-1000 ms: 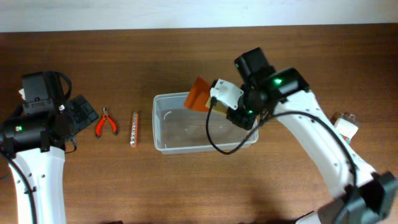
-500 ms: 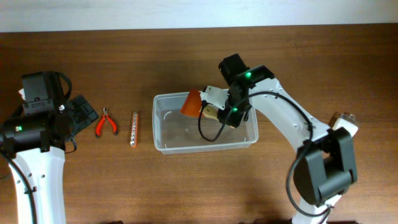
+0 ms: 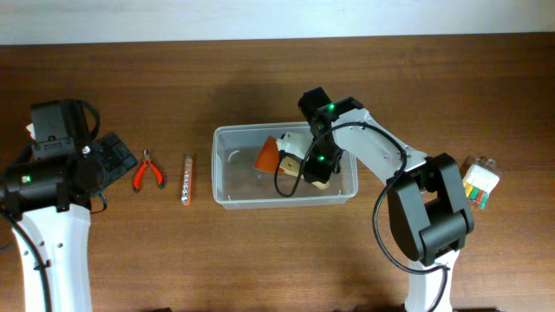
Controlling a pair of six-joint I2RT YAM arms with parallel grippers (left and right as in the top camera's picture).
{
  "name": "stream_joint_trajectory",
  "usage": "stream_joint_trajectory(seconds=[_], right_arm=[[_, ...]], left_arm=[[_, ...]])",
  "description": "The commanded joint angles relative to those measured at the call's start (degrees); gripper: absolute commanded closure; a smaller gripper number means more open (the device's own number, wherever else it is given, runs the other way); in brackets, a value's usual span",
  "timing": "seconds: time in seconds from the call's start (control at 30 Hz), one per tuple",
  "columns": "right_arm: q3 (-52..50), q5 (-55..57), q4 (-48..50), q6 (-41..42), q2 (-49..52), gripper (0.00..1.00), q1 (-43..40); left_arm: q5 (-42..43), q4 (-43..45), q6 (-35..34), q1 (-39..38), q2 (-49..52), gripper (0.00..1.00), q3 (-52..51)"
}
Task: Pack container
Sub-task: 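Carry the scraper into the container with the right gripper and release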
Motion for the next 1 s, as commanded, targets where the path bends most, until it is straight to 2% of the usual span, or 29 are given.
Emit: stream_joint_trajectory(seconds=[0.0,0.03,0.2,0.5,0.67,0.7,0.8,0.97], right_arm=[[-0.31,-0.74,0.52,-0.13,-0.15,0.89,0.31],[-0.31,-0.74,0.52,-0.13,-0.15,0.85,0.31],[-0.31,-0.74,0.33,0.07,-0.17,0.52,0.31],[3.02,-0.24,-1.97,4.98,-2.71,0.37,0.24],[10.03,10.36,-2.14,14.58,-9.84,0.31,-0.15],[12.11,14.19,-2.25,18.60,-11.34,0.01,-0.70],[17.94,21.99,-3.87,27.34,-15.19,0.01,-3.91],[23.45,22.93,-6.27,36.94,-20.98,0.01,-16.37]], left_arm=[[0.17,-0.02,-0.52,0.28,0.24,0.04,-0.44],[0.20,-0.02,-0.52,0.28,0.24,0.04,-0.44],[0.17,0.00,-0.52,0.28,0.24,0.04,-0.44],[0.17,0.07,-0.52,0.28,0.24,0.04,-0.44],[0.15,0.81,-0.52,0.28,0.24,0.04,-0.44],[0.15,1.03,-0.50,0.28,0.24,0.04,-0.44],[0.15,1.25,-0.50,0.28,0.24,0.04,-0.44],[0.15,1.25,-0.50,0.28,0.24,0.04,-0.44]])
